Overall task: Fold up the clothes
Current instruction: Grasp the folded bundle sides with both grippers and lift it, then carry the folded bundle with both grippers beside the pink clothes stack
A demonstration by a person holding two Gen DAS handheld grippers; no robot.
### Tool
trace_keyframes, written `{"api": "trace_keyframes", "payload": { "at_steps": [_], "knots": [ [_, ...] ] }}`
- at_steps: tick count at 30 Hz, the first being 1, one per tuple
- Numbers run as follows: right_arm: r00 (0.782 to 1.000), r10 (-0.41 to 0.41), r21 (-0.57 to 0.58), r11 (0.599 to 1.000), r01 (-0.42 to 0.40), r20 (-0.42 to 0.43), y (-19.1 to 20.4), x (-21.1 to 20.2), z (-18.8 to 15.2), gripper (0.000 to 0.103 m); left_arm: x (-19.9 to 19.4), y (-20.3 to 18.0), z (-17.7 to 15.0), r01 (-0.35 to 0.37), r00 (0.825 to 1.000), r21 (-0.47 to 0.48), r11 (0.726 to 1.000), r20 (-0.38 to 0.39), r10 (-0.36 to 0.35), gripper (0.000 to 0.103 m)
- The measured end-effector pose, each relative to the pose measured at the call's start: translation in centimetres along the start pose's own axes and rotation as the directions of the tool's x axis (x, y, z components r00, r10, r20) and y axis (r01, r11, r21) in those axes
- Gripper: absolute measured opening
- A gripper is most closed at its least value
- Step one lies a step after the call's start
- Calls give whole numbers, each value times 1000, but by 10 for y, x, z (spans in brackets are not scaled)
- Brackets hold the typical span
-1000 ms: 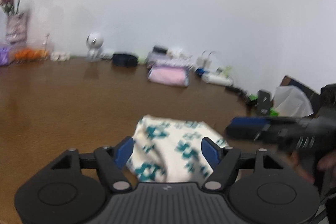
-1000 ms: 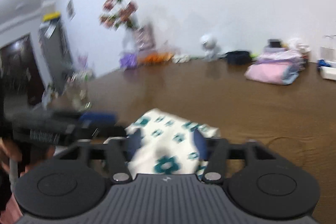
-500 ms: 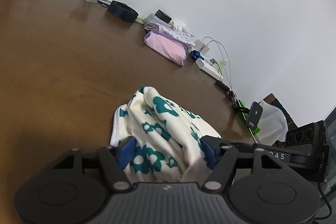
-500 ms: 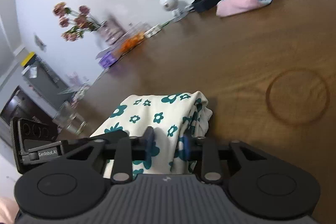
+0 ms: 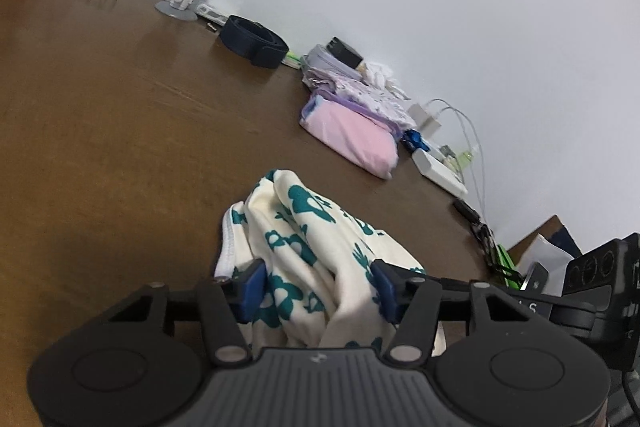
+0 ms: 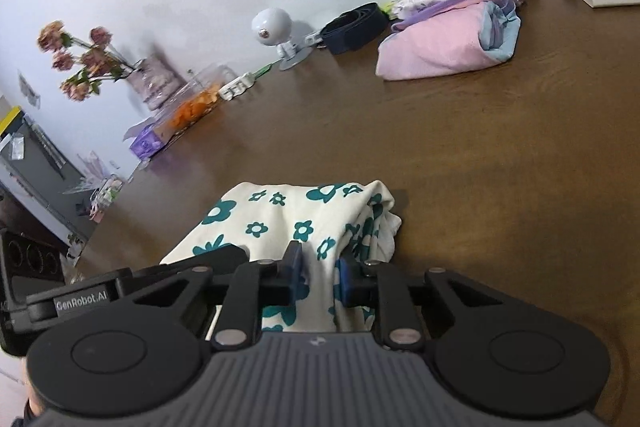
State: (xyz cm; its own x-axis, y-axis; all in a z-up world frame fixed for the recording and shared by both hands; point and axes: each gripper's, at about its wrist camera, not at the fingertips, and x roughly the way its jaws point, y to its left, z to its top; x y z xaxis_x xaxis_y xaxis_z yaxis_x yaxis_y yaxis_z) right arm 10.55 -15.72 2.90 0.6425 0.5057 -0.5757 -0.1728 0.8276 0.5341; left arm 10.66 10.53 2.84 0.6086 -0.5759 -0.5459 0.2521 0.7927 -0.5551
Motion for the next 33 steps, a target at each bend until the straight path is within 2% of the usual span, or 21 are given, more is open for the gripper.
{"api": "trace_keyframes", "payload": {
  "at_steps": [4,9,12,13,15,17,18,19,20,22,23,26,27,28,29,30,31,33],
  "knots": [
    [1000,-20,2,1000,20,-12,-1,17,23,18,15,-2,22,-46,999,8,999,-8,46,50],
    [999,-42,14,999,42,-9,-1,43,50,18,37,5,51,-77,997,-8,997,-11,77,49],
    [998,-55,8,998,55,-7,0,55,62,21,48,11,66,-81,997,-20,997,-14,80,51],
    [998,-59,4,998,59,-5,1,58,66,22,48,12,69,-85,996,-23,996,-15,84,54],
    [998,-64,-13,998,64,-4,3,58,70,30,39,10,73,-99,995,-11,995,-6,99,57],
    [999,-43,-66,997,43,-1,9,42,71,47,16,0,74,-100,994,72,992,41,97,59],
    [1000,-27,-103,994,28,8,14,29,69,61,2,-7,73,-94,994,121,988,72,86,61],
    [1000,-12,-155,988,14,10,19,15,67,74,-10,-13,70,-78,994,181,980,88,63,69],
    [1000,-2,-213,977,4,9,24,3,63,78,-20,-19,64,-79,993,254,964,104,54,76],
    [1000,-5,-349,937,3,-5,32,-15,48,83,-35,-29,46,-112,988,393,913,141,61,78],
    [1000,-8,-404,915,1,-15,35,-21,41,83,-32,-32,37,-131,988,433,892,135,79,78],
    [998,-19,-475,880,-14,-66,37,-13,26,82,-14,-39,15,-176,984,534,827,113,137,75],
    [997,-27,-487,873,-14,-76,37,-5,24,78,-4,-41,10,-188,982,559,807,105,156,72],
    [995,-50,-492,871,4,-81,37,5,24,69,6,-43,6,-199,980,584,787,97,175,63],
    [994,-66,-486,874,15,-87,35,14,25,63,12,-40,8,-200,979,580,790,92,180,58],
    [993,-69,-474,880,15,-97,33,21,26,59,17,-37,10,-201,979,573,794,88,185,57],
    [993,-68,-462,887,14,-101,31,28,28,58,23,-34,13,-202,978,566,799,83,189,54],
    [995,-60,-452,892,19,-77,29,35,33,49,34,-27,18,-205,978,552,808,73,198,50]
  ]
}}
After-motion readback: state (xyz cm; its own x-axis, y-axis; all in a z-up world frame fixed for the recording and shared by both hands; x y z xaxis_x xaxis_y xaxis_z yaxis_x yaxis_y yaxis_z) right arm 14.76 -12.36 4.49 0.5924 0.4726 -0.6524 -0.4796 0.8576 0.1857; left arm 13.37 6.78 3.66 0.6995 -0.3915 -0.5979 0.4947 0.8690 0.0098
